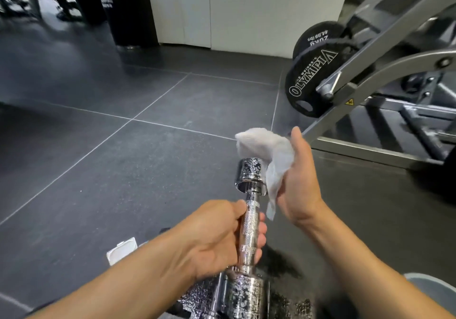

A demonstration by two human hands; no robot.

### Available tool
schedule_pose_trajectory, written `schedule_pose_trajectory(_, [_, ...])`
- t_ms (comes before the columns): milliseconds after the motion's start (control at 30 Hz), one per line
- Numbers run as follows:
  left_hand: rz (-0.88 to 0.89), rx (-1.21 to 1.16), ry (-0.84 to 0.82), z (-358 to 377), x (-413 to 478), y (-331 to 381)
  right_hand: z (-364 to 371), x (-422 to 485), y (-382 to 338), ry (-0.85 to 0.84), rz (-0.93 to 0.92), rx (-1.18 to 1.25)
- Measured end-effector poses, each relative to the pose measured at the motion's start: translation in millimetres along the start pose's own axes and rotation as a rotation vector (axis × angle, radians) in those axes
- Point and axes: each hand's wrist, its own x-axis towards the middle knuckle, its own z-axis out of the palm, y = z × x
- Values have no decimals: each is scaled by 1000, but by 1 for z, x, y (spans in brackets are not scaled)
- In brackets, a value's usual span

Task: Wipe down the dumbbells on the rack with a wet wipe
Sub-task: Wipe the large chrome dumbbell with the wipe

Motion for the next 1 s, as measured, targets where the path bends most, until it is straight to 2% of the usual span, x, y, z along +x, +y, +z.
schedule_pose_trajectory(67, [6,-25,-1,5,0,3,-5,-5,-7,-139,-27,-256])
schedule_pose_trajectory(167, [22,-43,-35,9,1,9,-21,-7,-13,-331,-198,-913])
schedule_pose_trajectory(200, [30,-42,-41,10,1,11,-24,-7,-19,-361,-235,-1013])
schedule_pose_trajectory(233, [35,-36,-45,11,2,11,-27,-6,-22,-379,-254,-1017])
schedule_pose_trajectory(367, [37,38,-43,7,8,11,-30,-5,-23,-385,-262,-762])
schedule_pose_trajectory(567, [55,32,-27,2,13,14,-38,4,-21,-336,-3,-663])
schedule_pose_trajectory(667, [85,56,-15,3,14,13,-26,11,-20,-239,-105,-832])
schedule_pose_trajectory(733, [119,87,6,4,16,12,-12,17,-23,-230,-215,-1077])
schedule_pose_trajectory(767, [137,98,19,6,17,11,-4,19,-25,-214,-211,-1213])
schedule_pose_trajectory(833, [162,112,30,8,19,10,13,21,-29,-114,-94,-1500])
schedule_pose_trajectory(900, [172,132,40,9,21,8,27,23,-30,25,72,-1677])
schedule_pose_trajectory(1000, [160,158,62,8,24,5,26,35,-30,27,340,-1595])
